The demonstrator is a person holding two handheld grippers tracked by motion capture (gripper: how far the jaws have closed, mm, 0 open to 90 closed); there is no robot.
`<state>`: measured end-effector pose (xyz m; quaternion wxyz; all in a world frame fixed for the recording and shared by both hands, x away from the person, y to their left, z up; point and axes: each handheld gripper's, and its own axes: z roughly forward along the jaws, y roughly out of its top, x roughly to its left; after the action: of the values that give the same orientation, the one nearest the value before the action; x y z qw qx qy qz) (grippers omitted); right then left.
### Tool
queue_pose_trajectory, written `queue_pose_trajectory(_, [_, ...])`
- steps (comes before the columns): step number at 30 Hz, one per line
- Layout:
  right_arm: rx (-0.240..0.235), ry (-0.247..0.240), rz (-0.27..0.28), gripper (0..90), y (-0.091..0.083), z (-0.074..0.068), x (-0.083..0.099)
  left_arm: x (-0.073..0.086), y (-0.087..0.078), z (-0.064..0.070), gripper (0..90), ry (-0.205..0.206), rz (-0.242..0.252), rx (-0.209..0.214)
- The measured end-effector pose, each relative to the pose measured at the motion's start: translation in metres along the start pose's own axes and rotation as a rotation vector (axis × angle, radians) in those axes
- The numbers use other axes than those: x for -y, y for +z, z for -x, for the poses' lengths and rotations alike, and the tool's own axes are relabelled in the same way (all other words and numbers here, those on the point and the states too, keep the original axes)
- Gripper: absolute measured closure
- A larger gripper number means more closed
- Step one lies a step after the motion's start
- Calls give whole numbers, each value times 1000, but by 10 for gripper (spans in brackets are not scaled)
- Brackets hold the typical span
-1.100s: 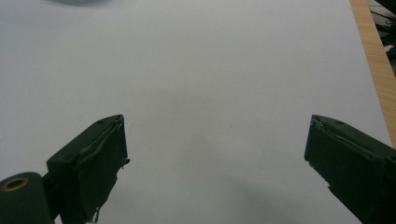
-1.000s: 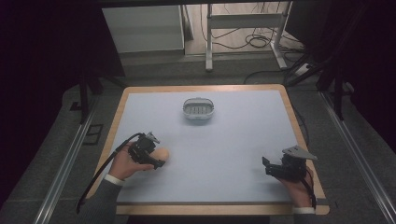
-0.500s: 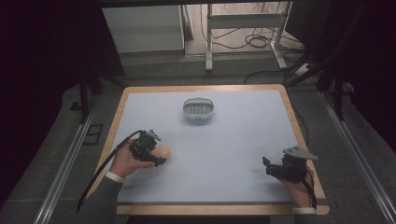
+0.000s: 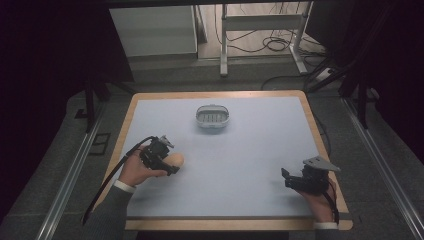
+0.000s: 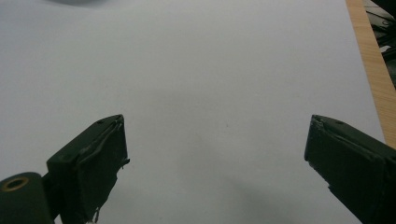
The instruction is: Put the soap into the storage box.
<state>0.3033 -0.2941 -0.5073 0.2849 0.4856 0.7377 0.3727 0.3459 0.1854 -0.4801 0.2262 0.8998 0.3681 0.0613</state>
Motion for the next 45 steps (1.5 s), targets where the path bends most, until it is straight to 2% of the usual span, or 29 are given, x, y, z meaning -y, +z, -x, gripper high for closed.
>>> queue_pose_trajectory(5, [1, 0, -1, 58, 0, 1, 0, -4, -2, 0, 326, 3, 10, 9])
queue_pose_trajectory(27, [7, 7, 7, 58, -3, 3, 0, -20, -7, -4, 326, 18, 4, -6])
queue_pose_trajectory(45, [9, 2, 5, 58, -2, 3, 1, -37, -5, -11, 326, 9, 13, -13])
